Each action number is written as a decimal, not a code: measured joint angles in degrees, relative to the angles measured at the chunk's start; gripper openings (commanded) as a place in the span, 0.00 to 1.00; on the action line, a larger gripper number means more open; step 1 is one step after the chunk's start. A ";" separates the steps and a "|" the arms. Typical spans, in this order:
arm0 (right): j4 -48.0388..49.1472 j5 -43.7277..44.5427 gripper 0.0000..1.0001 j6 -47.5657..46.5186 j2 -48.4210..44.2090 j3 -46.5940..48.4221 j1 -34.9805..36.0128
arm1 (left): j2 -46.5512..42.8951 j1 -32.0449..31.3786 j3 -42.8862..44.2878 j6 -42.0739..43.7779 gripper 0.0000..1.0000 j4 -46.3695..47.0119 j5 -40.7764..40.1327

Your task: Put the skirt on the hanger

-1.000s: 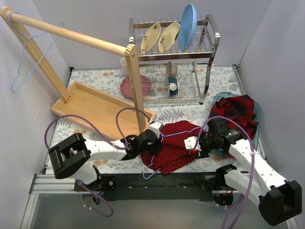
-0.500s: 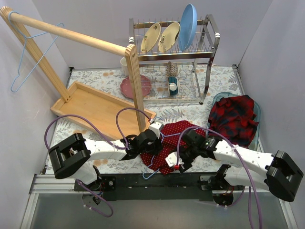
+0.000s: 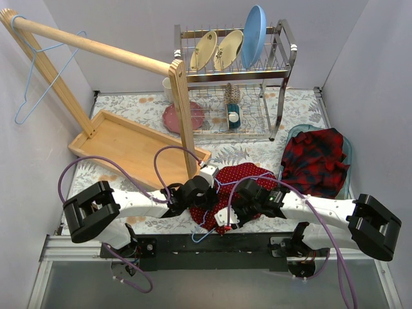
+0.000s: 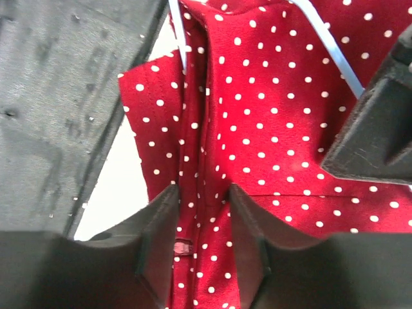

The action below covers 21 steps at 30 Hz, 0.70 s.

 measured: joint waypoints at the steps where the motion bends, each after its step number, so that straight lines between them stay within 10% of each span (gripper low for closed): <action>1: 0.20 0.46 0.39 0.04 0.02 0.00 0.02 | 0.00 0.00 -0.13 -0.02 0.00 0.24 0.00; 9: -0.61 1.11 0.44 0.07 -0.31 0.02 0.07 | 0.00 0.00 -0.44 -0.04 0.00 0.61 0.00; 16: -1.40 0.81 0.07 -0.37 -0.79 0.17 0.07 | 0.02 0.00 -0.55 -0.04 0.00 0.61 0.04; 21: -2.99 0.79 0.01 -0.33 -2.32 0.52 0.07 | 0.04 0.00 -0.55 0.09 0.00 0.61 0.04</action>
